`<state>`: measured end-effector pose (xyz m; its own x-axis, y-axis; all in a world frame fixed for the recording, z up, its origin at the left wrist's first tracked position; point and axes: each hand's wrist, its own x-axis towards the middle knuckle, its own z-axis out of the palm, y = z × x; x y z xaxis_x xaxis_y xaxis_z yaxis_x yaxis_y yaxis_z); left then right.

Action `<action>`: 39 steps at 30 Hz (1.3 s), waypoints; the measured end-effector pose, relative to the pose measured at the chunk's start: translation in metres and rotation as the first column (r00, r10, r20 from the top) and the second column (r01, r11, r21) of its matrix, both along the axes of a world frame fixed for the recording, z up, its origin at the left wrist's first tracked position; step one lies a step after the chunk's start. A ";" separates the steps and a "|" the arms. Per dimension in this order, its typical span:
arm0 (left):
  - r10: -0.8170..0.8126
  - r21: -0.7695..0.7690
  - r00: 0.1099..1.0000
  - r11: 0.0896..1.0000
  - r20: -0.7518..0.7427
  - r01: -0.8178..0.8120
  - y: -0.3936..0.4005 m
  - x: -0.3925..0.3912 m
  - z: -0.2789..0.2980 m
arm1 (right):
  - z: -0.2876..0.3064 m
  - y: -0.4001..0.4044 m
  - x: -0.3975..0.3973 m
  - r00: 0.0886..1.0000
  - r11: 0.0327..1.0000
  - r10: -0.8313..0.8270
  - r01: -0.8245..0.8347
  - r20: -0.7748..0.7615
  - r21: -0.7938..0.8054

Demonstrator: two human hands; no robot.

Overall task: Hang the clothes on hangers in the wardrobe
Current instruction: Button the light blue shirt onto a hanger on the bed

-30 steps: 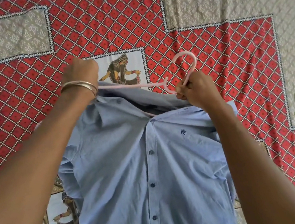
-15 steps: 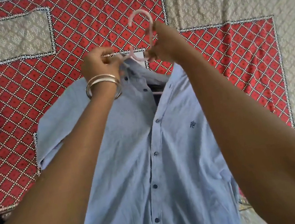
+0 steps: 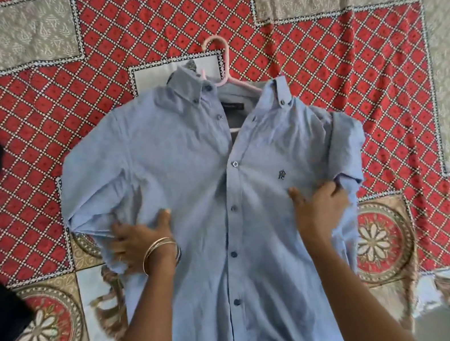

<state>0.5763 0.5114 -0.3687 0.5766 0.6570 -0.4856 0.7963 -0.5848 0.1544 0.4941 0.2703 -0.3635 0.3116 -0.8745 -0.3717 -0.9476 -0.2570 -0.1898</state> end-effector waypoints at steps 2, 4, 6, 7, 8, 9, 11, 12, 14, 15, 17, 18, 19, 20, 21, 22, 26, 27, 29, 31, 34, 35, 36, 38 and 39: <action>-0.054 -0.017 0.998 0.998 -0.014 0.053 0.004 -0.006 0.001 | 0.006 0.011 -0.021 0.987 0.996 -0.090 0.090 -0.136 -0.006; -0.056 -0.057 0.998 0.997 0.035 0.058 0.007 -0.003 0.003 | 0.009 0.020 -0.027 0.966 0.982 -0.179 0.188 -0.188 0.027; -0.048 -0.191 0.993 0.979 0.107 0.068 0.002 -0.003 0.010 | 0.008 0.018 -0.032 0.951 0.960 -0.238 0.261 -0.195 0.099; -0.021 -0.274 0.988 0.960 0.151 0.062 0.001 -0.007 0.014 | 0.007 0.015 -0.038 0.950 0.944 -0.266 0.291 -0.166 0.156; 0.043 -0.368 0.984 0.930 0.172 0.024 0.003 -0.007 0.011 | 0.004 0.012 -0.038 0.950 0.929 -0.283 0.305 -0.129 0.209; 0.124 -0.464 0.978 0.885 0.165 -0.034 0.003 -0.007 0.009 | 0.002 0.009 -0.036 0.954 0.923 -0.285 0.300 -0.094 0.239; 0.236 -0.621 0.964 0.776 0.125 -0.109 0.007 -0.016 0.011 | 0.011 0.010 -0.044 0.966 0.950 -0.260 0.257 -0.009 0.174; 0.249 -0.659 0.963 0.742 0.104 -0.121 0.009 -0.015 0.012 | 0.011 0.010 -0.044 0.973 0.972 -0.219 0.210 0.078 0.107; 0.189 -0.692 0.978 0.717 0.086 -0.077 0.016 -0.021 0.022 | 0.025 0.018 -0.055 0.935 0.985 -0.175 0.168 0.308 0.050; 0.161 -0.712 0.983 0.701 0.086 -0.053 0.019 -0.024 0.025 | 0.036 0.021 -0.061 0.901 0.980 -0.196 0.171 0.386 0.099; 0.129 -0.718 0.989 0.695 0.076 -0.035 0.026 -0.024 0.032 | 0.046 0.025 -0.077 0.857 0.959 -0.264 0.186 0.442 0.213; 0.104 -0.698 0.993 0.715 0.049 -0.041 0.032 -0.024 0.032 | 0.046 0.023 -0.086 0.850 0.951 -0.286 0.193 0.442 0.243; 0.058 -0.660 0.998 0.750 0.011 -0.037 0.041 -0.025 0.028 | 0.043 0.020 -0.095 0.864 0.941 -0.302 0.204 0.402 0.268; 0.008 -0.608 0.999 0.793 -0.047 -0.035 0.050 -0.027 0.025 | 0.040 0.016 -0.104 0.894 0.934 -0.307 0.217 0.327 0.284; -0.054 -0.544 0.992 0.839 -0.112 -0.016 0.060 -0.029 0.024 | 0.038 0.017 -0.109 0.933 0.931 -0.291 0.225 0.212 0.287; -0.144 -0.471 0.969 0.882 -0.200 0.034 0.068 -0.033 0.022 | 0.038 0.018 -0.113 0.966 0.941 -0.245 0.217 0.078 0.261; -0.281 -0.099 0.872 0.960 -0.401 0.264 0.065 -0.056 0.028 | 0.048 0.039 -0.109 0.951 1.000 -0.007 0.009 -0.309 0.004; -0.218 0.016 0.919 0.971 -0.327 0.237 0.053 -0.058 0.036 | 0.049 0.042 -0.099 0.966 0.997 0.024 -0.041 -0.259 -0.063; -0.255 0.224 0.963 0.937 -0.084 0.267 0.033 -0.060 0.038 | 0.045 0.046 -0.075 0.983 0.970 0.176 -0.181 -0.046 -0.162; -0.470 0.269 0.870 0.866 0.147 0.422 0.017 -0.056 0.033 | 0.041 0.050 -0.047 0.906 0.918 0.389 -0.367 0.165 -0.152; -0.598 -0.061 0.693 0.738 0.402 0.672 -0.012 -0.037 0.019 | 0.029 0.070 0.000 0.849 0.861 0.401 -0.478 0.344 0.175; -0.593 -0.128 0.665 0.695 0.453 0.707 -0.022 -0.030 0.016 | 0.028 0.075 0.013 0.859 0.841 0.363 -0.469 0.360 0.270; -0.579 -0.180 0.655 0.667 0.486 0.723 -0.030 -0.023 0.013 | 0.026 0.080 0.023 0.874 0.831 0.337 -0.451 0.349 0.326; -0.529 -0.292 0.707 0.663 0.470 0.690 -0.045 -0.004 0.001 | 0.018 0.086 0.042 0.909 0.843 0.326 -0.404 0.260 0.356; -0.523 -0.337 0.726 0.654 0.446 0.678 -0.050 0.005 -0.008 | 0.012 0.090 0.051 0.923 0.857 0.334 -0.381 0.190 0.348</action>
<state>0.5811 0.4618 -0.3762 0.9203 -0.1374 -0.3663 0.1642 -0.7142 0.6804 0.5448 0.3600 -0.3518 0.6384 -0.4987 -0.5863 -0.7681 -0.4622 -0.4432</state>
